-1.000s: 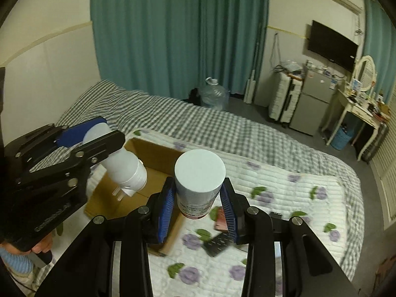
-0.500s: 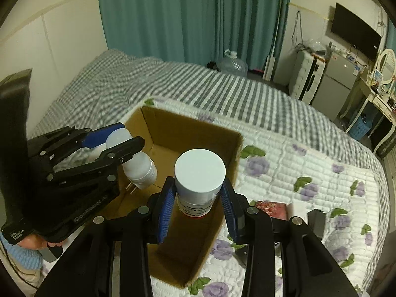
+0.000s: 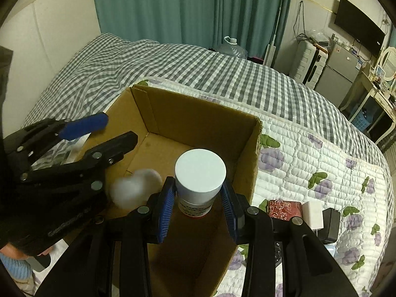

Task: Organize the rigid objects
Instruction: 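Carry both bottles over the cardboard box and open both tools to drop them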

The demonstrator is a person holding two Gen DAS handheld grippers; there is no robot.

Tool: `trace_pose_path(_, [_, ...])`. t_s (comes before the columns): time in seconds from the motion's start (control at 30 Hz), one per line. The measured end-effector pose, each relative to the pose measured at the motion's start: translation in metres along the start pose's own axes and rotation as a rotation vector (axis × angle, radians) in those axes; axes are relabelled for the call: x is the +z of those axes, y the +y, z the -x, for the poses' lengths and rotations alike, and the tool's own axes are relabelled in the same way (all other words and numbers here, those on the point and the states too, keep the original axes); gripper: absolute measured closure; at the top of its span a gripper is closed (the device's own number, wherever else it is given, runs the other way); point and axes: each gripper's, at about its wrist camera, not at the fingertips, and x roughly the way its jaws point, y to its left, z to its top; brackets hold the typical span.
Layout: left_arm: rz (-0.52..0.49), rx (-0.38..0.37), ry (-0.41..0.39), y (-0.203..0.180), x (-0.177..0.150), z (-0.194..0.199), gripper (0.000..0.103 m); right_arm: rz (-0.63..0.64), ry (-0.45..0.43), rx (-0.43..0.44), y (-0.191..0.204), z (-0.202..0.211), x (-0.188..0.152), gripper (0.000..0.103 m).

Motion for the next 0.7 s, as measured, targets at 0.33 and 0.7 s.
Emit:
trace_pose_path(0.33, [0.032,0.027,-0.049,0.005,0.002,0.019,0.04,0.006,-0.009,-0.027,-0.002,0.001,0.012,0.066])
trace_pose_path(0.7, [0.039,0.073,-0.1,0.006,-0.001,0.031,0.033,-0.038,-0.074,-0.066,-0.011,0.003,0.018,0.038])
